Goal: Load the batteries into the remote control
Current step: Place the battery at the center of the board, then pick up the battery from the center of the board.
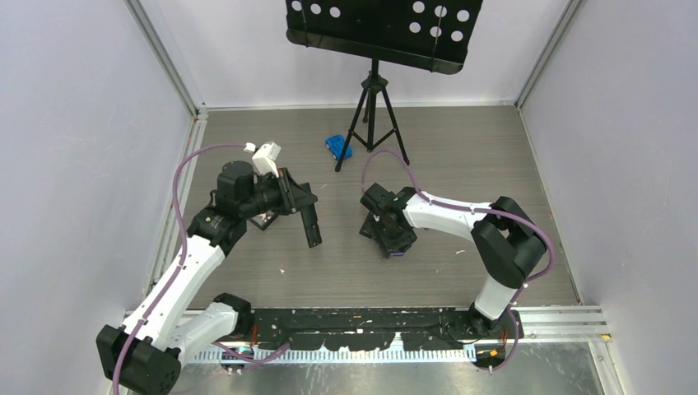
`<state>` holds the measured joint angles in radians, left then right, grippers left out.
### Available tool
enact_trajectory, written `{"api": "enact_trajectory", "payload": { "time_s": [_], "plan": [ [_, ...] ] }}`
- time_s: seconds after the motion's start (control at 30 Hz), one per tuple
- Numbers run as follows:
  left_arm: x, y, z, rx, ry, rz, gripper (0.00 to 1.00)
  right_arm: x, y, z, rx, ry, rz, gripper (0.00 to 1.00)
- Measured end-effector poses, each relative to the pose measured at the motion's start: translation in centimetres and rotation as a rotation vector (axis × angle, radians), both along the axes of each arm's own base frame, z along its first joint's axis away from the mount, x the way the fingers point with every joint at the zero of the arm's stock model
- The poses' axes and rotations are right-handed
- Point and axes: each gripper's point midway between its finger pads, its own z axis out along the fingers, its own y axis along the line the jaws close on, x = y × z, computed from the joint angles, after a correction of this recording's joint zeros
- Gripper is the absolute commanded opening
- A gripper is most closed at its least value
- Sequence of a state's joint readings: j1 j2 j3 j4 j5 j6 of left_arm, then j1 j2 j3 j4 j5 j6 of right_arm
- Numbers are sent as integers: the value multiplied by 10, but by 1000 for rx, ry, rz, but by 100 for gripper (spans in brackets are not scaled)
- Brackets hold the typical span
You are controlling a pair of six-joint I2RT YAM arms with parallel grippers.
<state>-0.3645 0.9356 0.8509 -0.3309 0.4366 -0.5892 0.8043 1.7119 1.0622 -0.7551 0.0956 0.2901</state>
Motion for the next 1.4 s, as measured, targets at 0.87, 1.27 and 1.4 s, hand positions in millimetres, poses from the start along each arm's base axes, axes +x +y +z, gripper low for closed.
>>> {"api": "enact_trajectory", "payload": {
  "time_s": [0.87,1.27,1.4],
  "plan": [
    [-10,8,18,-15,-57,26,0,-10,2,25,234,-93,-780,45],
    [-18,11,25,-26,-94,27,0,-3,12,6,284,-78,-1087,48],
    [-16,11,21,-16,-87,26,0,-2,9,0,262,-85,-1137,47]
  ]
}}
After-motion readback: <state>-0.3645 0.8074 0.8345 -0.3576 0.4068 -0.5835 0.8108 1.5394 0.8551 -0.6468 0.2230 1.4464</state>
